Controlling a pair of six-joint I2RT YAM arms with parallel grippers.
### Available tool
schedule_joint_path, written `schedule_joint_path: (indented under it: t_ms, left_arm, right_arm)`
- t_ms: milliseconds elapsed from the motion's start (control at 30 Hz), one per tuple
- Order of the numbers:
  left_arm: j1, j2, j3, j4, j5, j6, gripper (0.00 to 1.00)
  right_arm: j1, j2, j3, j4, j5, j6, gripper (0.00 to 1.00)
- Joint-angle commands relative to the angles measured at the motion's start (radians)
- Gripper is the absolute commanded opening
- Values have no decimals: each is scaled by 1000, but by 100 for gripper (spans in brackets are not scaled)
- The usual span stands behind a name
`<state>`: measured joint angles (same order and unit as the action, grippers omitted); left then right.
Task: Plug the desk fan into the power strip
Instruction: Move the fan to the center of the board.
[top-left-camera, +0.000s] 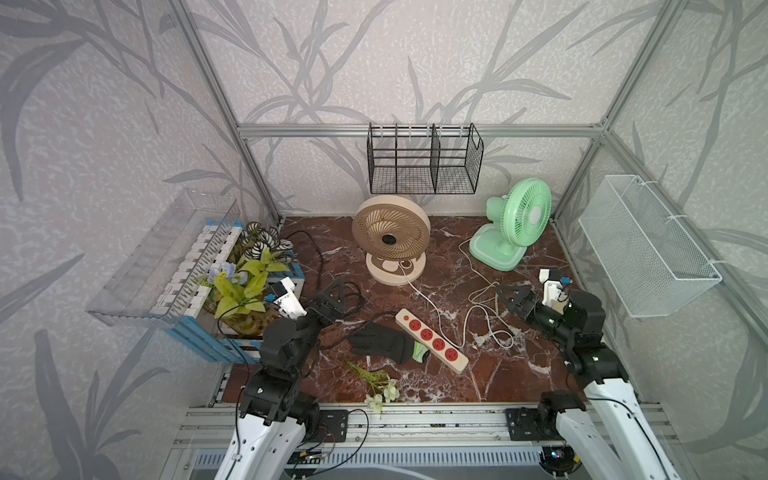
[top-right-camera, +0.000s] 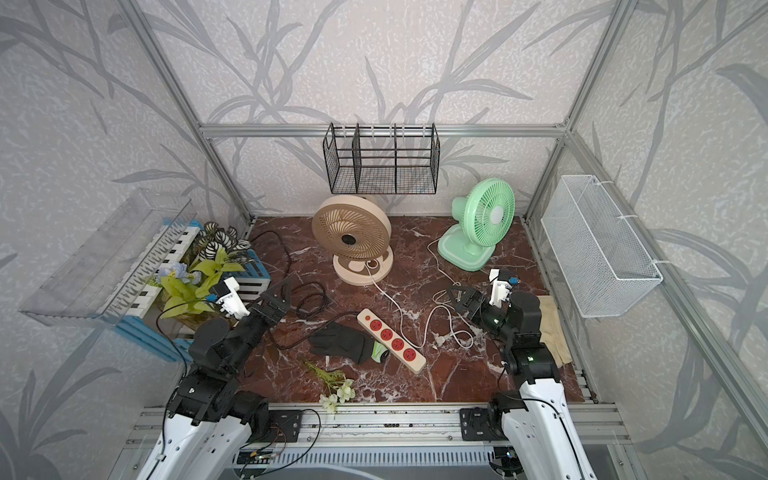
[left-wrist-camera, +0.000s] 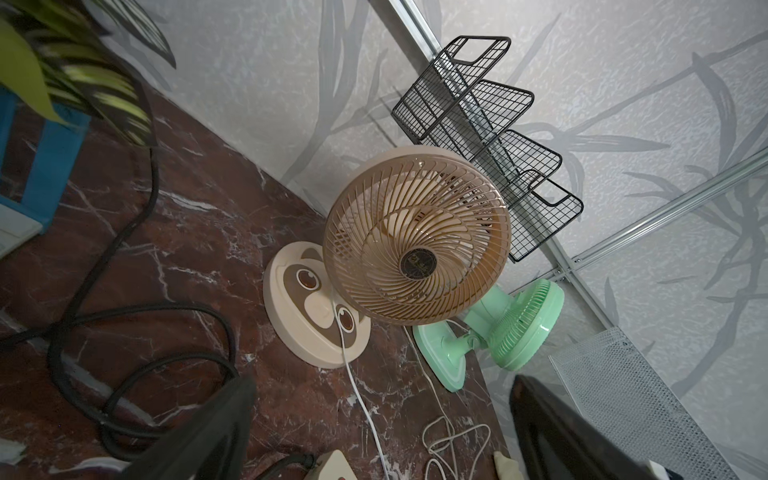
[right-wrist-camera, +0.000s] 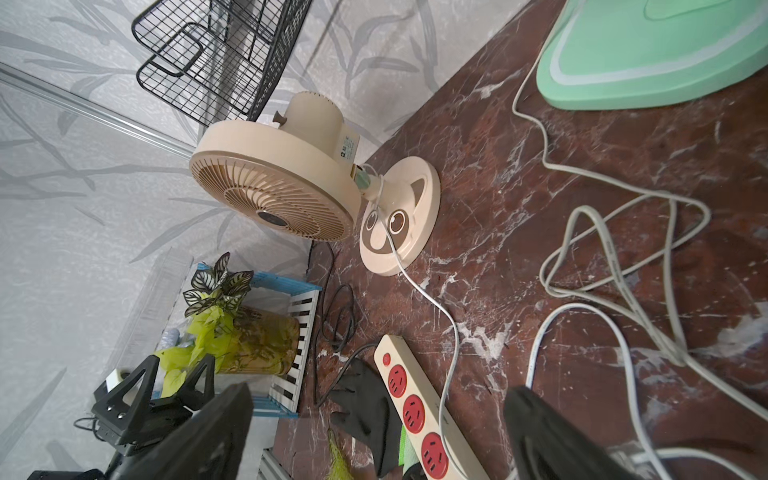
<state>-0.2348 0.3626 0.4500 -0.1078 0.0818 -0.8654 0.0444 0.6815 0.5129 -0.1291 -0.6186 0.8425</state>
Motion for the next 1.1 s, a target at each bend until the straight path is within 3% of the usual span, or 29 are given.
schedule_joint_path:
  t_ms: [0,200,433,800,1067]
  left_arm:
    - [2,14,-75,113,83,-117,100]
    - [0,202,-115,227,168,-147,100]
    - [-3,380,-27,148,196,-49,100]
    - [-5,501,-2,113,218,-15,100]
    - [-4,498,-4,103,202,-6,100]
  right_arm:
    - [48,113,35,125,-56,4,99]
    - [167,348,145,152,0,-48,94]
    - [195,624,278,210,-6,-19,83]
    - [196,1031,534,204,2,20,68]
    - [214,1275,686,230,0,71,61]
